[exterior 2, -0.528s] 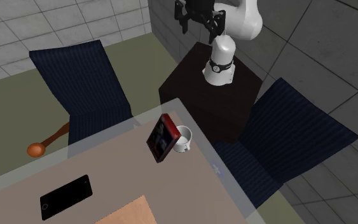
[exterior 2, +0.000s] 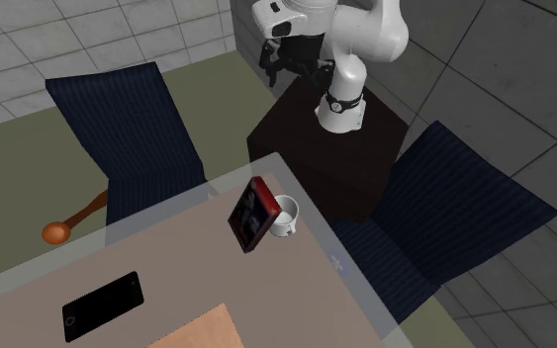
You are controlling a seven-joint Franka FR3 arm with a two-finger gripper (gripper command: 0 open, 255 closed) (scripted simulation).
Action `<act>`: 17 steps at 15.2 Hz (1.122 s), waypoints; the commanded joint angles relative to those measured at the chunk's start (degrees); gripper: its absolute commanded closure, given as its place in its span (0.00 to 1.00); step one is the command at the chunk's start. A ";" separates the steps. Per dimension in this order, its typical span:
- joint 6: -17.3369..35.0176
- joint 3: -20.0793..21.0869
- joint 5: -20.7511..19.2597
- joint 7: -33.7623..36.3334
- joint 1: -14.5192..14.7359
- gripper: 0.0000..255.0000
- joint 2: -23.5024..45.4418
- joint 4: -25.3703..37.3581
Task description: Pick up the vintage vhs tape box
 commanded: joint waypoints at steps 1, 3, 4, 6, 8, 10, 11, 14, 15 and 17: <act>7.34 -0.04 -2.09 -1.43 0.48 0.00 0.37 -3.73; 14.41 -0.31 -4.42 -2.59 0.58 0.00 1.80 -6.74; 18.07 -0.44 -5.68 -3.06 0.53 0.00 2.79 -8.08; 25.60 -0.68 -8.47 -3.75 0.20 0.00 5.37 -10.35; 33.41 -0.72 -11.70 -3.99 -0.56 0.00 8.76 -12.05; 41.39 -0.44 -15.65 -3.55 -1.92 0.00 12.95 -13.06; 45.39 -0.08 -17.99 -2.98 -2.91 0.00 15.33 -13.28; 57.00 2.48 -27.80 1.30 -7.83 0.00 23.37 -12.53; 60.51 4.09 -32.59 4.11 -10.41 0.00 26.27 -11.68; 61.64 4.83 -34.47 5.71 -11.54 0.00 27.39 -11.59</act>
